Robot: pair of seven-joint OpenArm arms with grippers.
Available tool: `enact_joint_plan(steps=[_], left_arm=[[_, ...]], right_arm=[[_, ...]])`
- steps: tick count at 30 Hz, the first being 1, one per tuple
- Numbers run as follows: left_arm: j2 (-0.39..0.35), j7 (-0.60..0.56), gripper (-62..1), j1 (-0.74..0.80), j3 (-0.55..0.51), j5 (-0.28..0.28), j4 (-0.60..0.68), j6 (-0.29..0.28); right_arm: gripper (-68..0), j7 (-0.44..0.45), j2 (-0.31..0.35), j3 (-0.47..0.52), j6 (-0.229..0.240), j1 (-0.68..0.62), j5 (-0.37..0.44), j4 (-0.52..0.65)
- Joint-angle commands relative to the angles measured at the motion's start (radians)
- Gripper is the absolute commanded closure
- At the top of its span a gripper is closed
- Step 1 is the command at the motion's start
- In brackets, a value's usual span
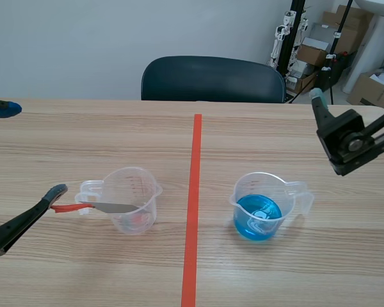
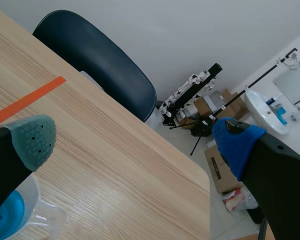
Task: Do the redox reaction experiment. return to the home posture
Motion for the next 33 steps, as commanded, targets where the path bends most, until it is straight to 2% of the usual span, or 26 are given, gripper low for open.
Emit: enact_joint_plan(steps=[1, 3, 6, 9, 17, 33], left_arm=[[0.006, -0.007, -62.3, -0.006, 0.004, -0.01, 0.013, 0.002], [0.006, 0.0, -62.3, -0.006, 0.004, -0.011, 0.013, 0.002], [0.006, 0.004, -62.3, -0.006, 0.004, -0.011, 0.013, 0.0], [0.006, 0.02, -62.3, -0.019, 0.004, -0.014, 0.013, -0.037], [0.008, 0.03, -62.3, -0.031, 0.004, -0.014, 0.014, -0.051], [0.008, 0.022, -62.3, -0.031, 0.004, -0.018, 0.018, -0.05]], right_arm=[[-67.9, 0.01, 0.04, 0.003, -0.008, -0.011, 0.004, 0.019], [-67.9, -0.002, 0.052, 0.003, 0.003, -0.011, 0.004, 0.019], [-67.9, -0.008, 0.066, -0.002, 0.044, -0.011, 0.004, 0.019], [-67.9, -0.039, 0.111, -0.032, 0.063, -0.011, 0.004, 0.019], [-67.9, -0.047, 0.166, -0.061, 0.074, -0.011, 0.004, 0.019], [-67.9, -0.047, 0.167, -0.062, 0.073, -0.01, 0.004, 0.019]])
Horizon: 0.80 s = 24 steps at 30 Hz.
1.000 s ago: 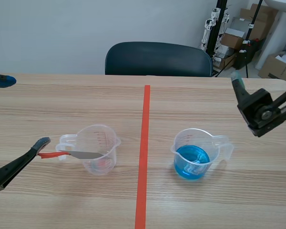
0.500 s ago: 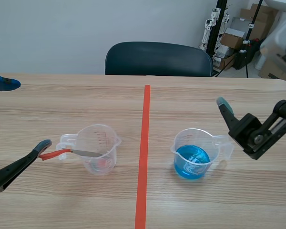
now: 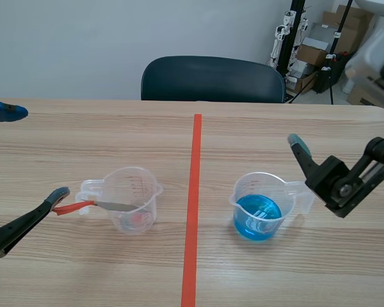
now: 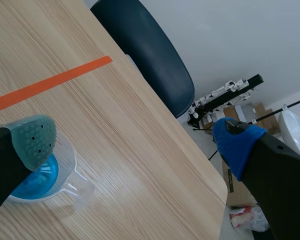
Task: Do the redox reaction experiment. return to the home posture
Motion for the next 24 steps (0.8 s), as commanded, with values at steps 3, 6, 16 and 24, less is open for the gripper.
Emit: enact_joint_plan(steps=[3, 6, 16, 24], left_arm=[[0.007, -0.008, -62.3, -0.01, 0.002, -0.013, 0.027, 0.006], [0.007, -0.005, -62.3, -0.008, 0.001, -0.013, 0.037, 0.006], [-0.004, 0.001, -62.3, 0.024, -0.027, -0.013, 0.06, 0.009], [-0.005, -0.008, -62.3, 0.076, -0.087, -0.025, 0.063, 0.009]], right_arm=[[-67.9, 0.011, 0.005, 0.002, -0.011, 0.004, 0.003, 0.019], [-67.9, 0.011, 0.005, 0.002, -0.011, 0.004, 0.003, 0.019], [-67.9, -0.008, 0.005, 0.002, -0.011, 0.004, 0.003, 0.019], [-67.9, -0.008, 0.005, 0.002, -0.011, 0.005, 0.003, 0.019]])
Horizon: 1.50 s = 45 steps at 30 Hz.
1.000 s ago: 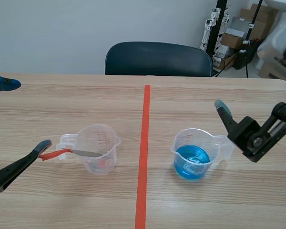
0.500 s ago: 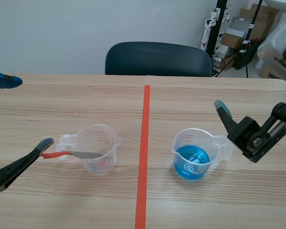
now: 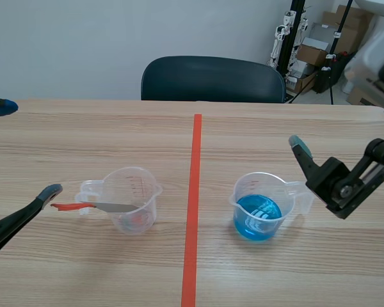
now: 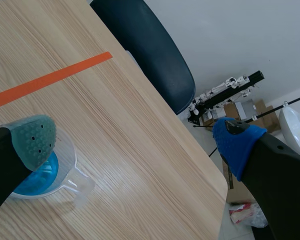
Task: Do the redox reaction experiment. return to the home posture
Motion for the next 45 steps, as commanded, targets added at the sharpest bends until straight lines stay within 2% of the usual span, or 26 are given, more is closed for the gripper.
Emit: enact_joint_plan(steps=[1, 5, 45], left_arm=[[-0.004, -0.014, -62.3, -0.001, -0.008, -0.026, 0.017, 0.005], [-0.015, -0.015, -62.3, 0.019, -0.02, -0.065, 0.026, 0.005], [-0.011, -0.023, -62.3, 0.025, -0.025, -0.065, 0.028, 0.002]], right_arm=[[-67.9, 0.008, 0.005, 0.002, -0.011, 0.005, 0.003, 0.019], [-67.9, 0.008, 0.005, 0.002, -0.011, 0.005, 0.003, 0.019], [-67.9, 0.008, 0.005, 0.002, -0.011, 0.004, 0.003, 0.019]])
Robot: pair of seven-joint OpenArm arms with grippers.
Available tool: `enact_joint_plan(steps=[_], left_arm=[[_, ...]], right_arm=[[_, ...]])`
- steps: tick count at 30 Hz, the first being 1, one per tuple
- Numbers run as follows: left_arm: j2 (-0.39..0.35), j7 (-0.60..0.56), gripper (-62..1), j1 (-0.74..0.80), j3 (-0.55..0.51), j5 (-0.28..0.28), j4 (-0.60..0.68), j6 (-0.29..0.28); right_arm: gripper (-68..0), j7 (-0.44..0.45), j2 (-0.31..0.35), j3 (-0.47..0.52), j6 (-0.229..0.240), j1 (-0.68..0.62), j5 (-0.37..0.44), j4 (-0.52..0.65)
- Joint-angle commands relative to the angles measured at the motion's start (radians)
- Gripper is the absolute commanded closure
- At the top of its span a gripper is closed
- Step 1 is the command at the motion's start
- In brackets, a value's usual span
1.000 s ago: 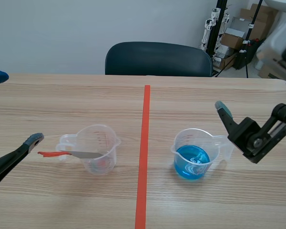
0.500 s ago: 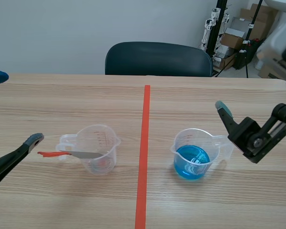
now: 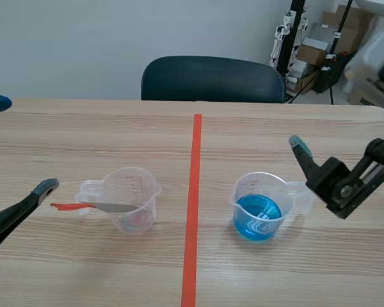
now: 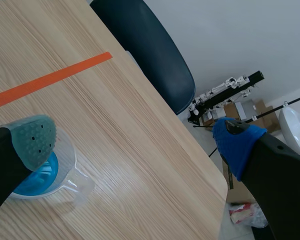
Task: Do the redox reaction experiment. return to the home posture
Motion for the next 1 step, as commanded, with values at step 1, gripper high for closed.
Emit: enact_joint_plan(steps=[1], left_arm=[[0.002, -0.014, -62.3, 0.0, -0.008, -0.006, 0.018, 0.002]], right_arm=[[-67.9, 0.008, 0.005, 0.002, -0.011, 0.004, 0.003, 0.019]])
